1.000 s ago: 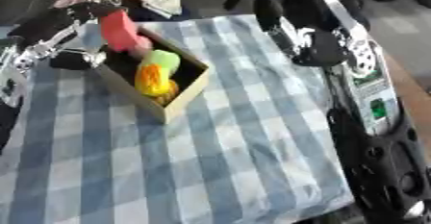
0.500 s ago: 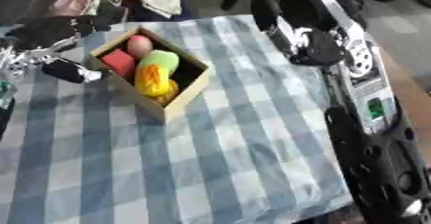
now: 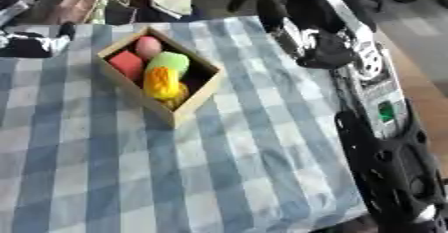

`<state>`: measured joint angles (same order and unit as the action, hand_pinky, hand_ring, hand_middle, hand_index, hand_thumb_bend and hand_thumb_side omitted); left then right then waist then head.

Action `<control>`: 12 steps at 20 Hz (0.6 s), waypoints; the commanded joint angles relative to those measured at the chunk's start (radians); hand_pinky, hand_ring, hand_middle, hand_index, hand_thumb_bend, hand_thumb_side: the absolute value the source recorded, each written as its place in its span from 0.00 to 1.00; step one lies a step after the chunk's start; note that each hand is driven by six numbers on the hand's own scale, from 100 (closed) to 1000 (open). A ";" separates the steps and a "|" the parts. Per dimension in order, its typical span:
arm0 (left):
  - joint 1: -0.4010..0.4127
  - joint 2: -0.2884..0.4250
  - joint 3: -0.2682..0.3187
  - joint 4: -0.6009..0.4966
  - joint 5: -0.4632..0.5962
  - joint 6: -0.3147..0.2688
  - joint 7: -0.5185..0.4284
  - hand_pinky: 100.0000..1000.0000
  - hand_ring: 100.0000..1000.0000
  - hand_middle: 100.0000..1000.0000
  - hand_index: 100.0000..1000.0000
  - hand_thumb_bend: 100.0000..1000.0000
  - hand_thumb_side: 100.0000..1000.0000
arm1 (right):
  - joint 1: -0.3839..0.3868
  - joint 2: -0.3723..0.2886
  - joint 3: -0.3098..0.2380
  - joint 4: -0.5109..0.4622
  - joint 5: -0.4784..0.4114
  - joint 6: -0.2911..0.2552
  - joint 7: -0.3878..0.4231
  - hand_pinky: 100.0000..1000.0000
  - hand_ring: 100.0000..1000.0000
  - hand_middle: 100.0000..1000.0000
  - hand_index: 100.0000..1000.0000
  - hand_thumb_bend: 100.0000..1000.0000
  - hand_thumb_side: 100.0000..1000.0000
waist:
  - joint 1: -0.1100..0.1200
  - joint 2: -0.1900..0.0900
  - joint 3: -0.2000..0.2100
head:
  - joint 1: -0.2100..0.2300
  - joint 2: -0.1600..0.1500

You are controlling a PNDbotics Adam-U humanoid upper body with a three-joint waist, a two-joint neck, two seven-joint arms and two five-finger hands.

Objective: Pick up objects on the table and place them in the box.

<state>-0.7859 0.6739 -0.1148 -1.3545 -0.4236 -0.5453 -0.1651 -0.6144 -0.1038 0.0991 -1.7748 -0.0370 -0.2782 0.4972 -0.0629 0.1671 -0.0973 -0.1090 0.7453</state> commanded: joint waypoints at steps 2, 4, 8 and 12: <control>0.092 0.120 0.077 -0.285 0.313 0.099 -0.008 0.77 0.75 0.77 0.86 0.00 0.03 | -0.004 -0.030 -0.008 -0.003 -0.002 0.007 -0.019 0.73 0.56 0.64 0.85 0.00 0.40 | 0.010 -0.019 0.013 | -0.005 -0.007; 0.173 0.139 0.123 -0.393 0.415 0.138 0.005 0.76 0.74 0.76 0.85 0.00 0.08 | 0.003 -0.039 -0.008 0.000 -0.007 0.011 -0.029 0.73 0.56 0.64 0.86 0.00 0.41 | 0.011 -0.020 0.026 | -0.004 -0.010; 0.318 0.120 0.191 -0.533 0.526 0.188 0.034 0.75 0.72 0.74 0.84 0.00 0.27 | 0.025 -0.057 -0.002 0.013 -0.023 0.021 -0.054 0.72 0.56 0.64 0.86 0.00 0.45 | 0.016 -0.021 0.058 | 0.001 -0.009; 0.427 0.033 0.233 -0.583 0.582 0.223 0.041 0.73 0.71 0.72 0.83 0.00 0.50 | 0.061 -0.071 0.004 0.034 -0.050 0.034 -0.090 0.72 0.57 0.64 0.86 0.00 0.51 | 0.023 -0.024 0.095 | 0.011 0.004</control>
<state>-0.3524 0.7081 0.0930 -1.9075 0.1378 -0.3336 -0.1266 -0.5424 -0.1530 0.1029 -1.7380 -0.0729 -0.2470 0.4191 -0.0614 0.1660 0.0024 -0.1023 0.7475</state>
